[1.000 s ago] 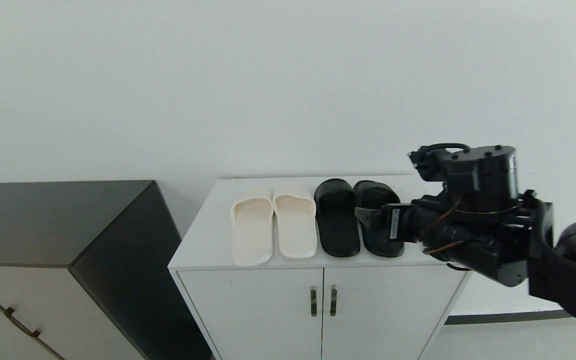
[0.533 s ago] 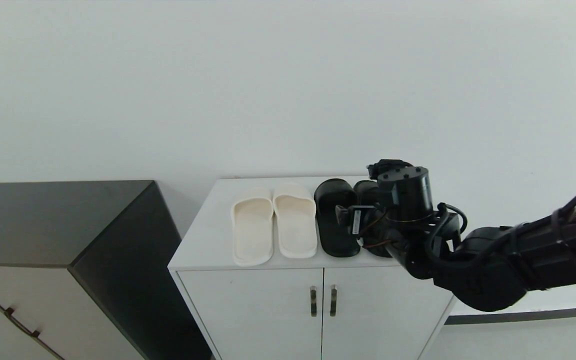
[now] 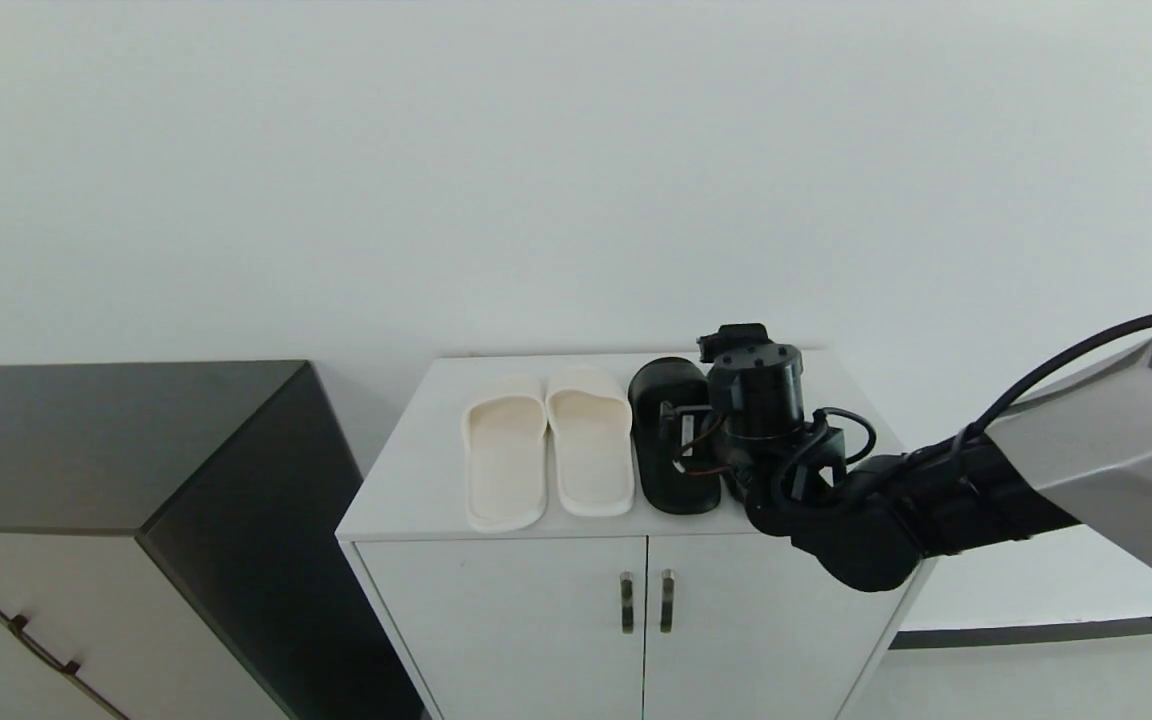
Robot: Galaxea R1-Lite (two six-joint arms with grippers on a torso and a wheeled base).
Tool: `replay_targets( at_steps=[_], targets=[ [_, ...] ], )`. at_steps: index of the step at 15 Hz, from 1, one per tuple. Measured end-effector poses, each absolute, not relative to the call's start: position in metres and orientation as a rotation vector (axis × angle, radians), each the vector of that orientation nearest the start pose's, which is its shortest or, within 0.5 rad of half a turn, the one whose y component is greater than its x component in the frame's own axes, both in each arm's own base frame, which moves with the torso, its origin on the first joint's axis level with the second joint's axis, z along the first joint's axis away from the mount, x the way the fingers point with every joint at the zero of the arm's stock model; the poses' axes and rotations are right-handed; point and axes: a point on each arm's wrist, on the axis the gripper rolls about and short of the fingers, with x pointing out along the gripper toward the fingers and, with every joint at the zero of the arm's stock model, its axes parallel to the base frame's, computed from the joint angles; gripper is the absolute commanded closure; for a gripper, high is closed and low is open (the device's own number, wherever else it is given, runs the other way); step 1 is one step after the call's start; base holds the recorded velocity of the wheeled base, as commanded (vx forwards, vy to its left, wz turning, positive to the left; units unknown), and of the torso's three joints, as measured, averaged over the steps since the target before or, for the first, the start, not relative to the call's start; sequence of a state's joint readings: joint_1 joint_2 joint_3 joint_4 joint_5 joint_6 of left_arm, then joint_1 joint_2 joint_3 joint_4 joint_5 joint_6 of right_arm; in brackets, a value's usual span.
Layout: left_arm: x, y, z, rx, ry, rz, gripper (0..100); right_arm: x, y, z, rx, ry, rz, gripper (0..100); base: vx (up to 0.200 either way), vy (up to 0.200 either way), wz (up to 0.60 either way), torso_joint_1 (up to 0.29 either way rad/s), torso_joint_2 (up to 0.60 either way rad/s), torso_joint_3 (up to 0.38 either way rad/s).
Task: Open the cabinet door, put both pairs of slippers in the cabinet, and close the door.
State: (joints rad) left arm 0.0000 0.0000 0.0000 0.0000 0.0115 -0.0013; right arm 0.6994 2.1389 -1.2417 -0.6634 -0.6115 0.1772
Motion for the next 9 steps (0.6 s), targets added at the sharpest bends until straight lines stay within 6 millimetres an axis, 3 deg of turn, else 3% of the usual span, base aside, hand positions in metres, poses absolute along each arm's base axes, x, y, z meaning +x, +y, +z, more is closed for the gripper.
replay_targets(
  at_steps=[8, 9],
  targets=[
    [-0.023, 0.0, 0.075, -0.001, 0.0, 0.011, 100, 0.371, 0.257, 0.132, 0.041, 0.166, 0.015, 0, 0.0, 0.0, 0.0, 0.0, 0.0, 0.0],
    [-0.023, 0.0, 0.075, -0.001, 0.0, 0.011, 100, 0.373, 0.257, 0.131, 0.041, 0.165, 0.013, 100, 0.0, 0.0, 0.0, 0.0, 0.0, 0.0]
  ],
)
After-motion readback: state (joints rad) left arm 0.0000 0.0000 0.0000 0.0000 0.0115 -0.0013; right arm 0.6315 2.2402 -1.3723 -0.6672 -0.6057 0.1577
